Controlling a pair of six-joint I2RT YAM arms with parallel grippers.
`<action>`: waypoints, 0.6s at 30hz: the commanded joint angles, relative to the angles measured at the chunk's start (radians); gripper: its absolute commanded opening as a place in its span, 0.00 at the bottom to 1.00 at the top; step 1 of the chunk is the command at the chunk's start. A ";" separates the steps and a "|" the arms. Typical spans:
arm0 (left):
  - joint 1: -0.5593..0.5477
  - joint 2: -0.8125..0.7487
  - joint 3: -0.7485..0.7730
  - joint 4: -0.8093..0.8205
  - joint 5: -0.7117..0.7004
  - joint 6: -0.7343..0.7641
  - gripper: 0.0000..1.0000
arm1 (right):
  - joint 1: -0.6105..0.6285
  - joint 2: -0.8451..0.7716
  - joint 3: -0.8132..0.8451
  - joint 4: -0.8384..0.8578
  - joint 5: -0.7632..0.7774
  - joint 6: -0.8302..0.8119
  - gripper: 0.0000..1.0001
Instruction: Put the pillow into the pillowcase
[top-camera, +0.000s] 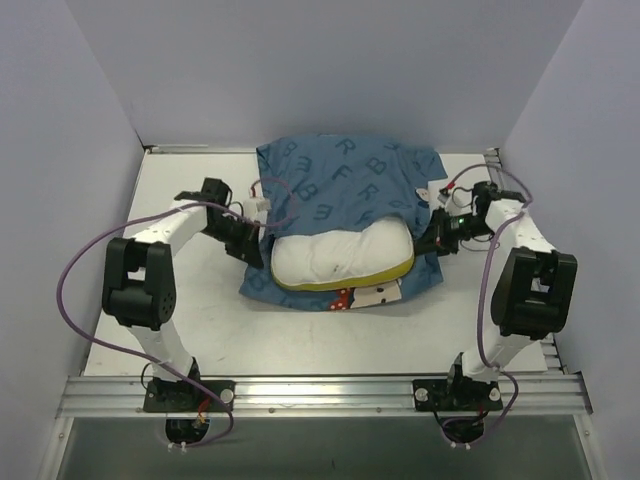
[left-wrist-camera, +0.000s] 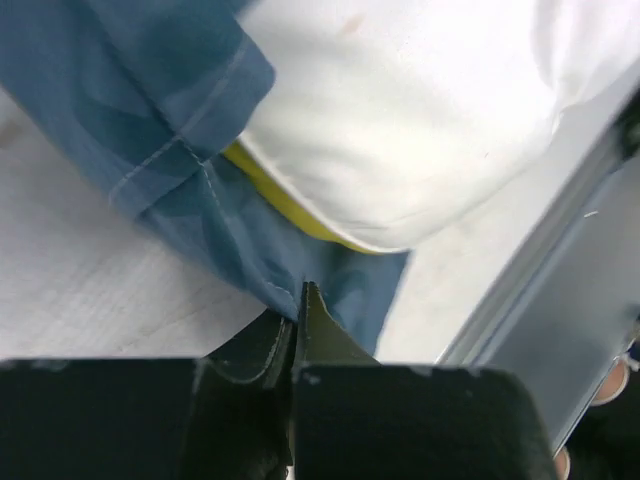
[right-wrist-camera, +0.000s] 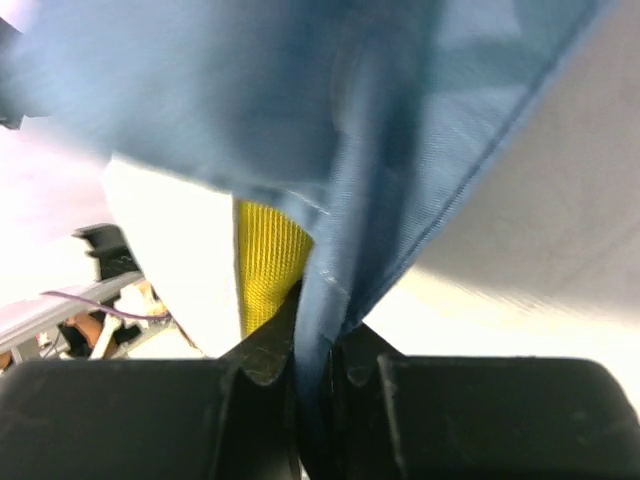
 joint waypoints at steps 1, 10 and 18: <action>0.114 -0.178 0.236 -0.097 0.347 -0.050 0.00 | -0.072 -0.164 0.237 -0.208 -0.176 -0.072 0.00; 0.272 -0.309 0.712 0.426 0.479 -0.773 0.00 | -0.264 -0.268 0.929 -0.172 -0.286 0.099 0.00; 0.309 -0.251 1.041 0.919 0.344 -1.149 0.00 | -0.536 -0.232 1.068 0.896 -0.399 1.143 0.00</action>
